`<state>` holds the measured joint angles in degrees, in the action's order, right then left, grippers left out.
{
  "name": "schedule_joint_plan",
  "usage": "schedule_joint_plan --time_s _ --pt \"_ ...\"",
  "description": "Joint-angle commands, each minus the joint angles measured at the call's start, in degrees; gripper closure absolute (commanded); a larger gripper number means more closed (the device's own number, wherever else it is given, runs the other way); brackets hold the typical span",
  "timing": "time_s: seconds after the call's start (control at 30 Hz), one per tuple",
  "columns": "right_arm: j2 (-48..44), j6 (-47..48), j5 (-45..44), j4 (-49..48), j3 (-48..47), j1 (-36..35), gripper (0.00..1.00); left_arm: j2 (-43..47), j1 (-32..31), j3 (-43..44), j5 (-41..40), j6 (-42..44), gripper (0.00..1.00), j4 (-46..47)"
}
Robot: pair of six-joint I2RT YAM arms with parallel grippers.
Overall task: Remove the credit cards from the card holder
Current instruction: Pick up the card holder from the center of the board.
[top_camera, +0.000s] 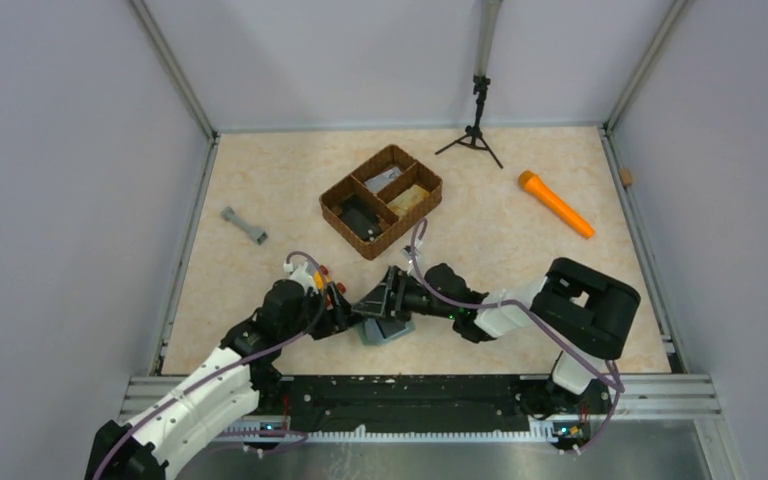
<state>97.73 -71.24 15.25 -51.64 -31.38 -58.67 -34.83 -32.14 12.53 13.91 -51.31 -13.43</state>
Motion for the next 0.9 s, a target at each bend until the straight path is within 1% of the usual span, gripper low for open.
schedule_joint_plan --time_s 0.0,0.13,0.2,0.27,0.37,0.43,0.5,0.63,0.77,0.8,0.87 --pt "-5.17 3.67 -5.53 0.59 0.46 -0.59 0.32 0.18 -0.94 1.71 1.75 0.11 0.27 0.37" --pt "-7.17 4.35 -7.82 2.01 1.75 -0.55 0.49 0.68 -0.97 2.64 0.62 0.4 0.13 -2.06" --pt "-6.99 4.36 -8.18 3.07 1.58 -0.49 0.62 1.77 -0.99 2.38 0.82 0.38 0.1 -1.81" --pt "-6.56 4.18 -8.86 2.76 2.09 -0.53 0.73 2.45 -0.99 2.31 0.65 0.32 0.1 -1.61" --pt "-7.31 4.57 -11.16 3.23 3.1 -0.55 0.84 1.69 -0.96 2.23 0.34 0.4 0.1 -1.39" --pt "-8.6 5.76 -12.85 5.51 3.33 -0.55 0.94 0.09 -0.99 2.46 0.16 0.57 0.11 -1.25" --pt "-10.0 7.25 -14.32 8.5 3.18 -0.55 1.0 -1.49 -0.96 2.82 0.21 1.01 0.11 -1.04" --pt "-12.75 10.79 -17.64 14.79 2.53 -0.62 1.0 -4.03 -0.99 3.56 0.67 1.5 0.11 0.2" --pt "-14.56 15.62 -19.17 23.31 0.3 -0.56 1.0 -6.56 -0.94 3.91 -0.09 1.65 0.11 1.47" --pt "-14.98 16.6 -19.58 24.89 -0.1 -0.57 1.0 -7.28 -0.95 3.9 -0.64 1.51 0.13 1.66" --pt "-15.91 18.53 -20.66 27.87 -0.36 -0.61 1.0 -8.69 -0.96 3.58 -1.15 1.56 0.24 2.31"
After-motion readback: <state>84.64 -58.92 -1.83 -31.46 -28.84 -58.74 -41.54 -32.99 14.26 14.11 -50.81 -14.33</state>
